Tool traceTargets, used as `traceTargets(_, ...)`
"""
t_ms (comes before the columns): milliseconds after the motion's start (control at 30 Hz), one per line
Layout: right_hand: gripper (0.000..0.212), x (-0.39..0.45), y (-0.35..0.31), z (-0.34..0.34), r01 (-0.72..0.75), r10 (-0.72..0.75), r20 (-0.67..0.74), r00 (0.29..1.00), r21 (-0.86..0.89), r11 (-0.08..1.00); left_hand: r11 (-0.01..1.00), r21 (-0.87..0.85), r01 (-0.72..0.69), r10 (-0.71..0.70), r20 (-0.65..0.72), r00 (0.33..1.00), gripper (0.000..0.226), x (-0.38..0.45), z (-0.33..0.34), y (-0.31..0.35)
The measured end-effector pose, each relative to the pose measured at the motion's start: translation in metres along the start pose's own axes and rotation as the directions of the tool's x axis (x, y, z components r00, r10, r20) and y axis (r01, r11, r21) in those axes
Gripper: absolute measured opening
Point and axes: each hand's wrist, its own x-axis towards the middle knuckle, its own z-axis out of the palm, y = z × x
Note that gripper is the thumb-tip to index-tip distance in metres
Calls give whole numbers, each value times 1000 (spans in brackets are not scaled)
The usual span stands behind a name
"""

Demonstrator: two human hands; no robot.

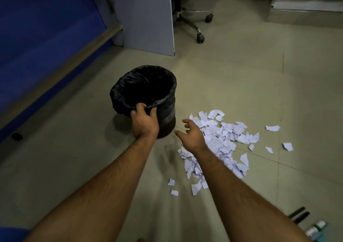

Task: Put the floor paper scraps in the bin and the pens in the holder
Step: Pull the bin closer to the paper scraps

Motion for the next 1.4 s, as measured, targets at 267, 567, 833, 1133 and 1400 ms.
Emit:
traceTargets(267,52,-3,2,22,-12,12,6,1000,25,1000,994,93,-61,61,-1,998,39,39,-19,-12)
traceTargets(567,48,1,-4,50,-20,20,-15,1000,29,999,998,56,0,2,-31,1000,39,45,-22,-41)
traceTargets(833,43,-1,-20,45,18,-17,-38,999,37,999,1000,-3,28,-28,-69,997,38,25,-20,-38)
traceTargets(1133,20,1,-35,41,41,-27,-95,995,143,989,968,-213,-136,122,-77,990,25,-12,-10,-31)
traceTargets(1400,25,-10,15,-6,-76,75,-201,977,7,997,981,112,-157,84,485,871,17,-39,57,-47)
